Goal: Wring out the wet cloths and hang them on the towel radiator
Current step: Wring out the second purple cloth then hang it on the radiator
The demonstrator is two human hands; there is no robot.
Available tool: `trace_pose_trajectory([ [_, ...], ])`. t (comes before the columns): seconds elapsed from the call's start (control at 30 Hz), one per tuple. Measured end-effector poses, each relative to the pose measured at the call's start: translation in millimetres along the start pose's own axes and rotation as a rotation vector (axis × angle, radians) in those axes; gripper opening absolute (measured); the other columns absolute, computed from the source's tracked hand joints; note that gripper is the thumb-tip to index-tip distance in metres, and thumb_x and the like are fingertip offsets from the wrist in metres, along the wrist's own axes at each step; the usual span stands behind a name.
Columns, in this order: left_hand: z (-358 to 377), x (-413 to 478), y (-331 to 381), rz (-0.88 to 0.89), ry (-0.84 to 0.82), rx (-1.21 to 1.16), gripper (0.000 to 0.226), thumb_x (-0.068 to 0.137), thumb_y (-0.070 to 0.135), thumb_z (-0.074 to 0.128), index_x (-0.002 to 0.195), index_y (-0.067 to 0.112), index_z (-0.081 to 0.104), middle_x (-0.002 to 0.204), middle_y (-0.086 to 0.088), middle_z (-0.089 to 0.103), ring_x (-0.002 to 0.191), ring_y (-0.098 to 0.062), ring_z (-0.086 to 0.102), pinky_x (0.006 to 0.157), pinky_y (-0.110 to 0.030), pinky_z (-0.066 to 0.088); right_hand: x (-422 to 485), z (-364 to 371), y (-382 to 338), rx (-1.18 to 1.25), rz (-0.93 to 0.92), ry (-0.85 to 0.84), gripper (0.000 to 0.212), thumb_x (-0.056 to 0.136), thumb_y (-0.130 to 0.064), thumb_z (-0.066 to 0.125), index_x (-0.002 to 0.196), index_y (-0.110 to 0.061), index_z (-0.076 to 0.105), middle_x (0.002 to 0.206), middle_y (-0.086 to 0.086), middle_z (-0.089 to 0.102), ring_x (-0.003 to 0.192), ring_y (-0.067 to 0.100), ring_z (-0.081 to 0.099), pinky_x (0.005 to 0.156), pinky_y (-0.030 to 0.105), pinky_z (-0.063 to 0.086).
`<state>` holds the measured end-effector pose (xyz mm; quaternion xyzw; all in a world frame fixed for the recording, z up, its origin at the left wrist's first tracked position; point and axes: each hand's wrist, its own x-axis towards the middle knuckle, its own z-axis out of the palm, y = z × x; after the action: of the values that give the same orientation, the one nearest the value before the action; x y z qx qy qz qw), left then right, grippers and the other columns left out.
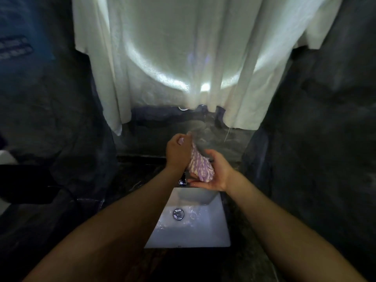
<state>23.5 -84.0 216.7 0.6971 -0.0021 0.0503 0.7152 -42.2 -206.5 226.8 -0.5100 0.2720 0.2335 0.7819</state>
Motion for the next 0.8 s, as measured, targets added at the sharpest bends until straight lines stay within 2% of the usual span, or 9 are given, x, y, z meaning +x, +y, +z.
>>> trace_pose_trajectory([
  [0.1,3.1,-13.8,5.7,0.091,-0.039,0.095,0.03,0.092,0.034,0.067,0.079,0.007,0.063,0.07,0.002,0.063,0.063,-0.006,0.056,0.063,-0.022,0.048,6.7,13.2,9.8,0.054,-0.023,0.041,0.043,0.095,-0.046,0.046,0.101,-0.015,0.075,0.097,0.01,0.076,0.093,0.028,0.07,0.085,0.042,0.056],
  [0.17,2.7,-14.6,12.2,0.1,-0.109,0.137,0.022,0.091,0.026,0.066,0.086,0.005,0.063,0.074,0.001,0.062,0.066,-0.007,0.056,0.066,-0.025,0.048,12.3,14.5,11.5,0.137,-0.019,0.044,0.036,0.095,-0.039,0.051,0.087,-0.014,0.077,0.084,0.006,0.076,0.077,0.022,0.073,0.068,0.033,0.062],
  [0.3,-17.8,-1.6,29.0,0.061,-0.482,-0.006,0.011,0.089,0.022,0.067,0.097,0.014,0.066,0.084,0.004,0.068,0.075,-0.005,0.063,0.072,-0.027,0.051,16.4,5.5,3.2,0.219,-0.045,0.047,0.025,0.093,-0.025,0.06,0.082,-0.007,0.073,0.074,0.005,0.072,0.065,0.017,0.071,0.055,0.025,0.059],
  [0.43,-38.3,4.9,39.0,0.065,-0.706,-0.063,0.039,0.088,0.011,0.072,0.124,0.025,0.066,0.115,-0.001,0.072,0.104,-0.014,0.069,0.085,-0.027,0.056,18.7,-8.0,-7.5,0.022,0.033,0.01,0.03,0.058,-0.028,0.086,0.08,-0.014,0.073,0.075,-0.003,0.065,0.07,0.01,0.061,0.061,0.015,0.046],
  [0.5,-35.7,4.3,39.8,0.074,-0.72,-0.099,0.045,0.09,0.008,0.069,0.132,0.023,0.063,0.123,-0.002,0.07,0.113,-0.017,0.066,0.095,-0.031,0.054,14.5,-4.1,-10.8,-0.017,0.079,0.016,0.024,0.074,-0.034,0.076,0.067,-0.012,0.069,0.064,-0.001,0.062,0.055,0.011,0.061,0.047,0.015,0.047],
  [0.57,-29.7,0.6,39.2,0.073,-0.718,-0.129,0.036,0.095,0.012,0.062,0.131,0.015,0.064,0.127,-0.002,0.068,0.12,-0.019,0.063,0.103,-0.036,0.05,10.0,0.9,-16.2,-0.026,0.105,0.039,0.046,0.092,-0.041,0.055,0.057,-0.013,0.064,0.051,-0.001,0.057,0.036,0.011,0.054,0.029,0.015,0.038],
  [0.63,-22.0,-4.6,39.4,0.046,-0.657,-0.214,0.028,0.098,0.017,0.058,0.122,0.008,0.069,0.124,-0.007,0.07,0.119,-0.026,0.064,0.104,-0.044,0.049,6.1,6.2,-20.3,-0.033,0.093,0.055,0.053,0.094,-0.046,0.048,0.054,-0.014,0.063,0.047,-0.002,0.054,0.031,0.008,0.048,0.026,0.011,0.029],
  [0.7,-13.0,-8.2,42.8,-0.012,-0.489,-0.284,0.026,0.099,0.024,0.059,0.105,0.004,0.074,0.107,-0.015,0.075,0.106,-0.033,0.069,0.099,-0.05,0.053,8.6,9.8,-23.7,-0.02,0.023,0.12,0.053,0.095,-0.047,0.047,0.056,-0.016,0.064,0.049,-0.003,0.055,0.03,0.008,0.046,0.026,0.009,0.025],
  [0.8,2.3,-3.2,39.3,-0.13,-0.119,-0.298,0.037,0.098,0.034,0.059,0.072,0.012,0.072,0.077,-0.01,0.074,0.079,-0.026,0.073,0.083,-0.044,0.059,9.4,25.6,-21.7,-0.1,-0.167,0.279,0.042,0.095,-0.044,0.05,0.067,-0.017,0.065,0.057,-0.001,0.06,0.035,0.011,0.049,0.031,0.011,0.025],
])
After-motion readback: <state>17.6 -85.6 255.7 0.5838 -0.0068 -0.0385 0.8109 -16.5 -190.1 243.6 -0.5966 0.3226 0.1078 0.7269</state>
